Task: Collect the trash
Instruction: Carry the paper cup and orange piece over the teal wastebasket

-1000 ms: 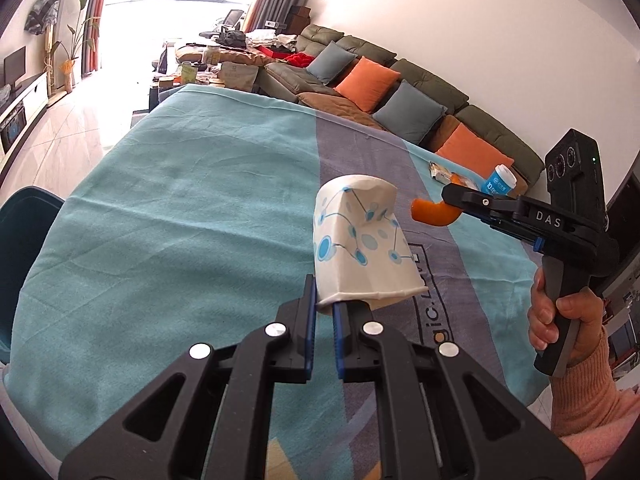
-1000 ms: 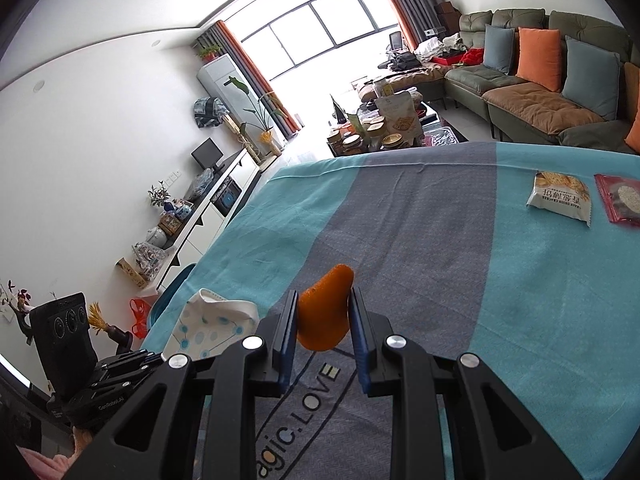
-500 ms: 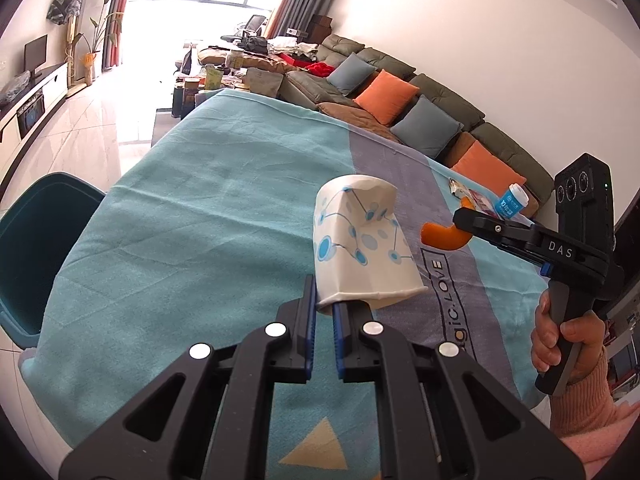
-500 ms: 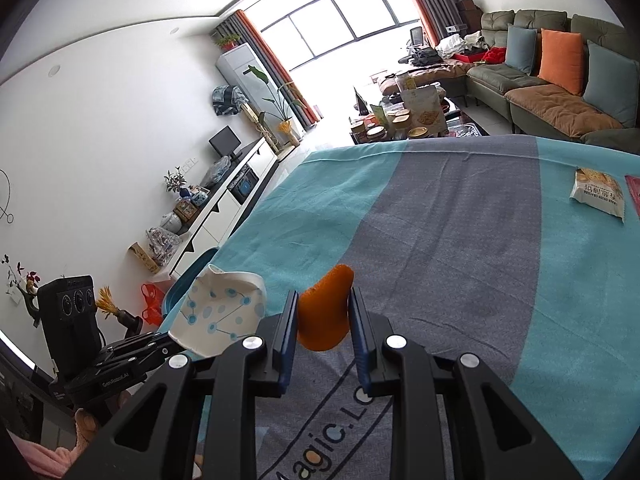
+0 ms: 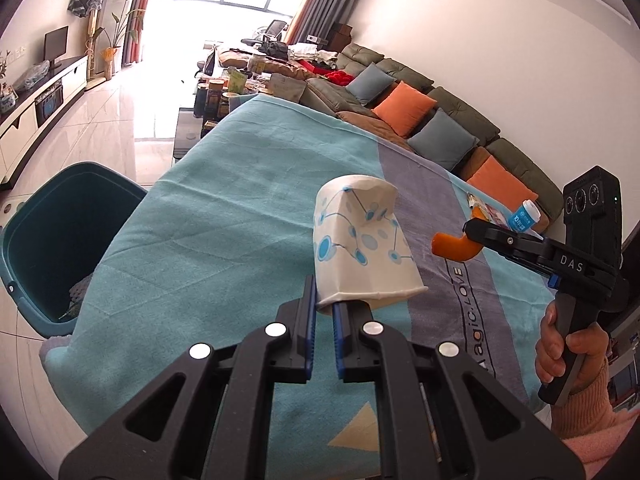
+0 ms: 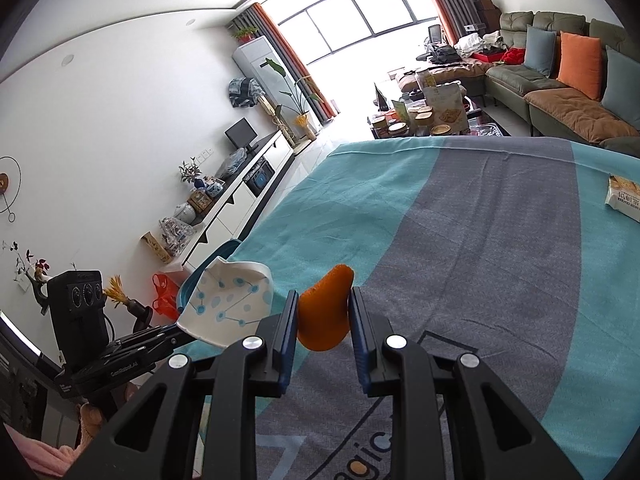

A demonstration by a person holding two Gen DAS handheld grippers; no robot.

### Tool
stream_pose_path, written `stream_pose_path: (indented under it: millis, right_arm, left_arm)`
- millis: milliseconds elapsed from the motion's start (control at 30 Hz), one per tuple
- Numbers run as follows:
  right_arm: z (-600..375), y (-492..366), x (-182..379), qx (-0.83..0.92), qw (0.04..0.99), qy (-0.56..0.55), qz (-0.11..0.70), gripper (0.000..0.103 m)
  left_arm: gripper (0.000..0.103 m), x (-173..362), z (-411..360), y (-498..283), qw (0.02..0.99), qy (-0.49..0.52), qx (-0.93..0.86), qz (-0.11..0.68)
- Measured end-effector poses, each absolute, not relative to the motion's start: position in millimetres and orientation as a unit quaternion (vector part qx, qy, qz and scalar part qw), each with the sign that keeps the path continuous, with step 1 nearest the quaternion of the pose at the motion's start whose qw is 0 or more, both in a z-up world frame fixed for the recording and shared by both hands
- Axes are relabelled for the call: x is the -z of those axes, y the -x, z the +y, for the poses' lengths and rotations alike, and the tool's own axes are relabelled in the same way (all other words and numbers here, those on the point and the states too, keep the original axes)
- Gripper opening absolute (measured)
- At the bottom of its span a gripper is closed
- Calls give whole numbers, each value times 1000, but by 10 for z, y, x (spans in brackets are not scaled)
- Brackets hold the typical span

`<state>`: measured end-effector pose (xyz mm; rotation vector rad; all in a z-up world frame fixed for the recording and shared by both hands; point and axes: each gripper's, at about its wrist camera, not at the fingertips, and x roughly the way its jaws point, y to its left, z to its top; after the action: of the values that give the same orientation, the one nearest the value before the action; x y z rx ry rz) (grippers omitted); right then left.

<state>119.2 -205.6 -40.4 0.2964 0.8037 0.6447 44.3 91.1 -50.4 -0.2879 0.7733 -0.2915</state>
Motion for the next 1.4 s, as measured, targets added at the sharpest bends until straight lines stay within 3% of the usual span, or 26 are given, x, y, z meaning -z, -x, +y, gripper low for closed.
stream_pose_path:
  millis: [1400]
  right_arm:
    - [-1260, -1258, 358, -372, 836, -117, 386, 23]
  left_arm:
    - [8, 408, 1642, -260, 919, 176, 54, 349]
